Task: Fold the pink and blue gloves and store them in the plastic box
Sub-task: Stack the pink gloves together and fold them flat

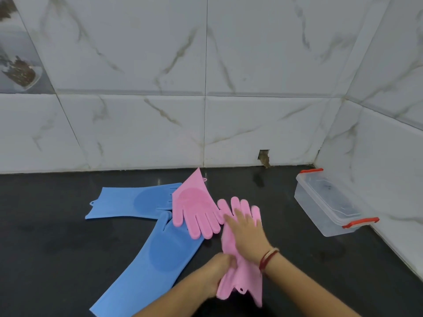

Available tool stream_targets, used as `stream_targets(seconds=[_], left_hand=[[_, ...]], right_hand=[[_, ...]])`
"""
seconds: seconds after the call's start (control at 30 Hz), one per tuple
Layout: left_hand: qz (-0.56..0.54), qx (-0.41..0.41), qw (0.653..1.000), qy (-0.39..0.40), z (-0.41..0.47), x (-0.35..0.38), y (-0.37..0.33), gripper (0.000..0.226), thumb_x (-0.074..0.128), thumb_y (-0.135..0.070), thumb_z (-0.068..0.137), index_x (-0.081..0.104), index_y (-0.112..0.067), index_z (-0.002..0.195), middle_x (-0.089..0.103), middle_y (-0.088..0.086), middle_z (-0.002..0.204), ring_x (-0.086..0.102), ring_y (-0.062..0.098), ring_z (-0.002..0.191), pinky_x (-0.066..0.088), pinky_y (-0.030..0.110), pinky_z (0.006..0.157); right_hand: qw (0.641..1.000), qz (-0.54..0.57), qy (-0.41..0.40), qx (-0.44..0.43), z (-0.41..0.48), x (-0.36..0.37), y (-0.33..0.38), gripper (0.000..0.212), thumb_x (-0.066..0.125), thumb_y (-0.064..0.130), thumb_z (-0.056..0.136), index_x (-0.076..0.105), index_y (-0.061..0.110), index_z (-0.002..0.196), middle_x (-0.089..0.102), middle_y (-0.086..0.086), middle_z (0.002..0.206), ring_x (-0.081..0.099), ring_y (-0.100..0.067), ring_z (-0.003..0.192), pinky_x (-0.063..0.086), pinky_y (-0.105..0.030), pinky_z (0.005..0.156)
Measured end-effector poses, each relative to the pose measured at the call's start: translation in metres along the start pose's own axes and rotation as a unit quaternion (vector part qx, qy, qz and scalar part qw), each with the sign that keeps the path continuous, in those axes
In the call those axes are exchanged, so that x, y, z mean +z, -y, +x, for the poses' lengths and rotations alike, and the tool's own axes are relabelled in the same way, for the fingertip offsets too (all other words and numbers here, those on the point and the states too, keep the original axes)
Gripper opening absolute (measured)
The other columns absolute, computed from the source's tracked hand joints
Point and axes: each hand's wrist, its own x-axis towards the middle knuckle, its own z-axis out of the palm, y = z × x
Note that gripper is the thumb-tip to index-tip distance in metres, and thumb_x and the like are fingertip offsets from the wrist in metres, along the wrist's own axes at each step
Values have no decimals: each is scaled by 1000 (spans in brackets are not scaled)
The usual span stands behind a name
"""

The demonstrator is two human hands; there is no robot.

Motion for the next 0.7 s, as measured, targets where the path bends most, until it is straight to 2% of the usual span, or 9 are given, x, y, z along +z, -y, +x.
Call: stream_targets(seconds=[0.07,0.2,0.33,0.4,0.43,0.5,0.53,0.6,0.7], left_hand=[[32,5,998,62,-2,-11,18,33,48,-6,86,65,2,114,69,21,106,65,32,101,50,41,97],[199,0,975,99,-5,-36,14,34,56,-41,82,66,-14,101,72,5,87,71,15,72,58,26,60],[338,21,937,81,-10,-55,-6,38,52,-51,87,65,-15,88,70,1,74,68,12,60,54,20,53],[394,118,911,-36,-9,-66,-17,34,51,-51,88,64,-19,88,70,-1,79,65,11,65,53,21,57],[425,172,881,-118,-7,-72,-24,32,51,-50,88,63,-21,93,70,-1,85,64,11,70,52,24,62],[484,262,796,-252,-3,-88,-37,34,54,-44,87,57,-23,113,66,-1,104,59,14,89,49,28,73],[515,290,757,-279,2,-95,-41,43,56,-41,86,51,-22,125,61,1,118,55,18,103,48,31,83],[592,290,706,-257,16,-107,-43,72,63,-42,82,31,-23,144,38,4,146,37,24,131,36,40,104],[647,236,700,-187,34,-109,-40,92,63,-52,80,11,-26,151,16,2,158,15,25,144,15,51,116]], right_hand=[[993,44,101,30,-10,35,2,65,30,14,95,-3,27,149,1,-6,160,8,-36,144,10,-60,115],[996,70,47,39,-20,63,-11,56,18,40,99,-9,30,148,-11,6,158,-5,-22,147,-6,-49,117],[998,46,25,22,-26,69,-24,59,15,50,96,-20,34,140,-15,11,156,-11,-17,146,-14,-51,112],[998,48,28,18,-26,69,-25,58,15,51,95,-18,38,141,-14,12,157,-12,-17,146,-13,-53,112],[998,48,27,15,-26,69,-26,57,14,50,95,-15,40,143,-12,12,157,-11,-17,146,-12,-54,112],[999,43,26,7,-27,68,-30,55,14,48,96,-9,42,145,-10,12,158,-10,-17,146,-9,-54,113],[999,39,27,2,-27,68,-33,54,14,47,96,-9,42,144,-10,13,158,-10,-17,146,-8,-53,114],[999,35,28,-8,-29,68,-40,54,14,45,96,-10,42,144,-10,14,158,-10,-16,146,-8,-48,115],[999,32,27,-23,-30,64,-53,53,16,42,96,-5,45,145,-7,16,158,-5,-14,147,-4,-44,118]])
